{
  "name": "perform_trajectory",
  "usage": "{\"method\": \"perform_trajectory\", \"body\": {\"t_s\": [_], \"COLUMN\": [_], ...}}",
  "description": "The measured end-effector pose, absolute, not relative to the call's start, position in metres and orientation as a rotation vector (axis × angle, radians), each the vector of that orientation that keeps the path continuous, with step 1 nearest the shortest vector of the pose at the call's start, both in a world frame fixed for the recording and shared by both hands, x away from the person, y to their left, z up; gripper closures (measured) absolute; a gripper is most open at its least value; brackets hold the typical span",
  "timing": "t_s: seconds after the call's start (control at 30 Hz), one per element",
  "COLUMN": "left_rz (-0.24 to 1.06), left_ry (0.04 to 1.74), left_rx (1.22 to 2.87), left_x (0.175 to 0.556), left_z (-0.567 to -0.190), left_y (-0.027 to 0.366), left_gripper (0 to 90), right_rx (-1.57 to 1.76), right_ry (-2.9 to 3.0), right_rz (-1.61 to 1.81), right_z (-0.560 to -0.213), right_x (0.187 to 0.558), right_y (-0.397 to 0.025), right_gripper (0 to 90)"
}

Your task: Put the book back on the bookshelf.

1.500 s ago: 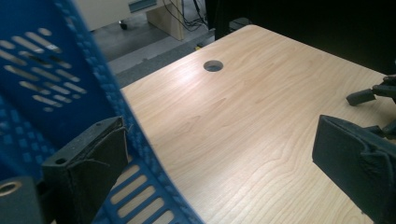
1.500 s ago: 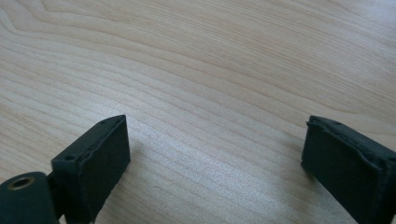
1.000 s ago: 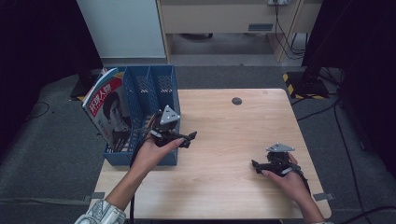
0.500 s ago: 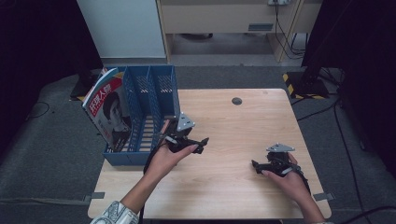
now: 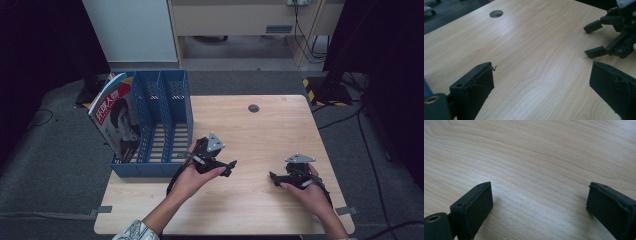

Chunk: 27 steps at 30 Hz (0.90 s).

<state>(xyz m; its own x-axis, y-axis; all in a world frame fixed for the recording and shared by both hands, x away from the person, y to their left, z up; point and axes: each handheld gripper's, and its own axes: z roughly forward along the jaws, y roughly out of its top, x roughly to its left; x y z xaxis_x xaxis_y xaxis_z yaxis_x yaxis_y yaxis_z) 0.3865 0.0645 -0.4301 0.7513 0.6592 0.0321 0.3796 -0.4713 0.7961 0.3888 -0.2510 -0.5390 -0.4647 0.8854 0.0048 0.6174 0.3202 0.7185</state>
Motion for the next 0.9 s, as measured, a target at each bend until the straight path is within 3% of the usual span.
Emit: {"method": "perform_trajectory", "body": {"t_s": [0.9], "left_rz": [0.333], "left_ry": [0.743], "left_rx": [2.239], "left_x": [0.369], "left_z": [-0.490], "left_y": [0.023], "left_gripper": [5.5], "right_rx": [1.329], "right_ry": [2.209], "right_rz": [0.938], "right_z": [-0.539], "right_x": [0.388], "right_y": [-0.251], "right_gripper": [7.1]}}
